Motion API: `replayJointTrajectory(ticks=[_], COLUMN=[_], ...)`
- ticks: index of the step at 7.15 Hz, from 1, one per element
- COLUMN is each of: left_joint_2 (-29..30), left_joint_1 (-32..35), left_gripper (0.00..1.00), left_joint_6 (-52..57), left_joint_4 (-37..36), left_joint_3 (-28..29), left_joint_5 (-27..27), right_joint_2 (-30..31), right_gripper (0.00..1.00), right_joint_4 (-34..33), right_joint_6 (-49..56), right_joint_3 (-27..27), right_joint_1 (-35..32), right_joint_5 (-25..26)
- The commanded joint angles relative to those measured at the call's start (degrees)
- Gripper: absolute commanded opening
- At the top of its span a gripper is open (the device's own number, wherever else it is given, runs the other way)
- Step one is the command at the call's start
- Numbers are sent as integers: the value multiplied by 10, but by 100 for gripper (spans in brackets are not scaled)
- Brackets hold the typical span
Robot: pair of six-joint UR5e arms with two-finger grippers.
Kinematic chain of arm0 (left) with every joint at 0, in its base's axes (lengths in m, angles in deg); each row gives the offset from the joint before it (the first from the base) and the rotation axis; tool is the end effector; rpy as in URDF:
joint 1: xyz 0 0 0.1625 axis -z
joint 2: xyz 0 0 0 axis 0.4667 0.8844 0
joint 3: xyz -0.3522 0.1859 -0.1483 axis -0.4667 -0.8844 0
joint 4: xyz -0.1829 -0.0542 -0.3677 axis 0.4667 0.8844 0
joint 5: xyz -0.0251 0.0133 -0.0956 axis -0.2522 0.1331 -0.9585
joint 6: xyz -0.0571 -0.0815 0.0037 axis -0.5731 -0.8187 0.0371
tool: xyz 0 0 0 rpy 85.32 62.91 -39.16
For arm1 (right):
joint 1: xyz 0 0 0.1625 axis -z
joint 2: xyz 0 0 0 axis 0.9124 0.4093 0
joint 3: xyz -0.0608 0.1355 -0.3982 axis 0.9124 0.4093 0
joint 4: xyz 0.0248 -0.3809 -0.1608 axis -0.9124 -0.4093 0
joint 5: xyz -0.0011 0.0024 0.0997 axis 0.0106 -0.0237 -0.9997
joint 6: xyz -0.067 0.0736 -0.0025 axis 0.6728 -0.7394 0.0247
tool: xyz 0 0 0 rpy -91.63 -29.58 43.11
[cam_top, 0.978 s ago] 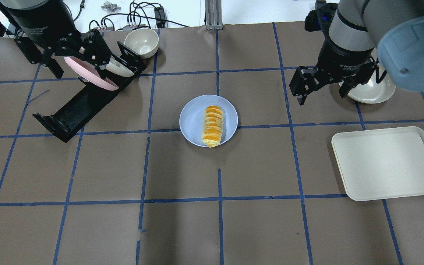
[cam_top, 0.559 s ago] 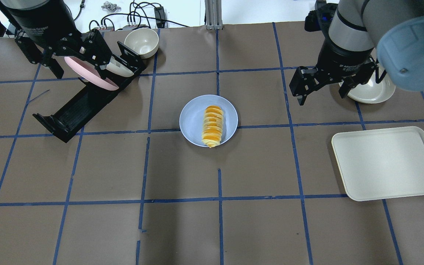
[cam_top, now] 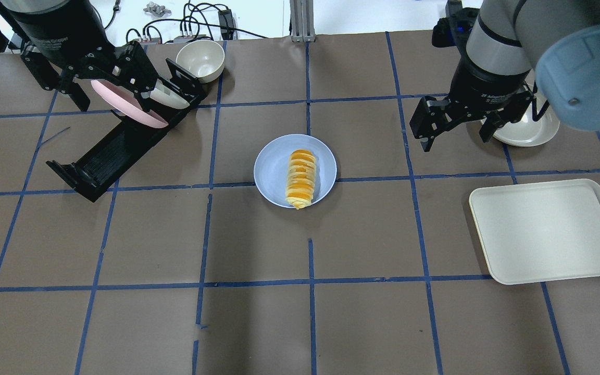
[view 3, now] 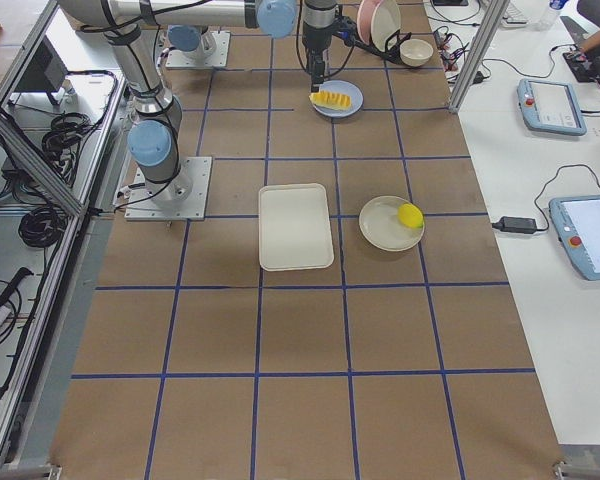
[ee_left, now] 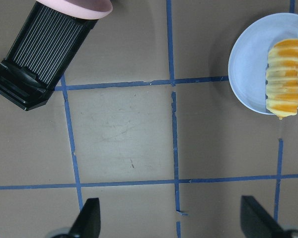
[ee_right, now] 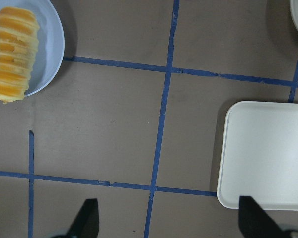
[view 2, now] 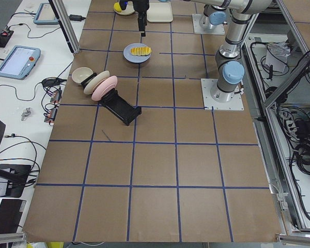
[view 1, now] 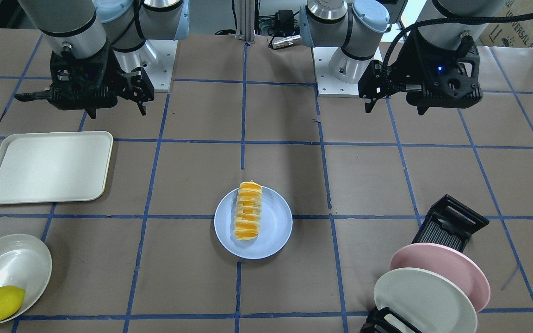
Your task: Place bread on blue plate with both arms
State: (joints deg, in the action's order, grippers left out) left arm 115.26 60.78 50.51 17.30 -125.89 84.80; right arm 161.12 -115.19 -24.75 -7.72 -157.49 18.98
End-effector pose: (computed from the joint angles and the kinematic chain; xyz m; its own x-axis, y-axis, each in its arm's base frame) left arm -0.1166 -0.5174 0.5360 -0.9983 0.0479 -0.0335 0.0447 0.9949 0.0900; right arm 0.1455 -0.4707 0.4664 -0.9925 -0.1217 0.0099 -0.1210 0.9913 0.0517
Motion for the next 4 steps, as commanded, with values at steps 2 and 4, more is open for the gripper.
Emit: replayJointTrajectory(ticks=[2, 4], left_joint_2=[0, 0], left_joint_1=[0, 0], left_gripper=[100, 100], left_joint_6=[0, 0], left_joint_4=[0, 0], left_joint_3=[0, 0], left_joint_5=[-1, -1], right_joint_2=[1, 1], right_gripper=[100, 100], right_joint_4=[3, -6], right_joint_6=[-5, -5], right_joint_3=[-3, -3], right_joint_1=[2, -3], right_joint_5=[-1, -1])
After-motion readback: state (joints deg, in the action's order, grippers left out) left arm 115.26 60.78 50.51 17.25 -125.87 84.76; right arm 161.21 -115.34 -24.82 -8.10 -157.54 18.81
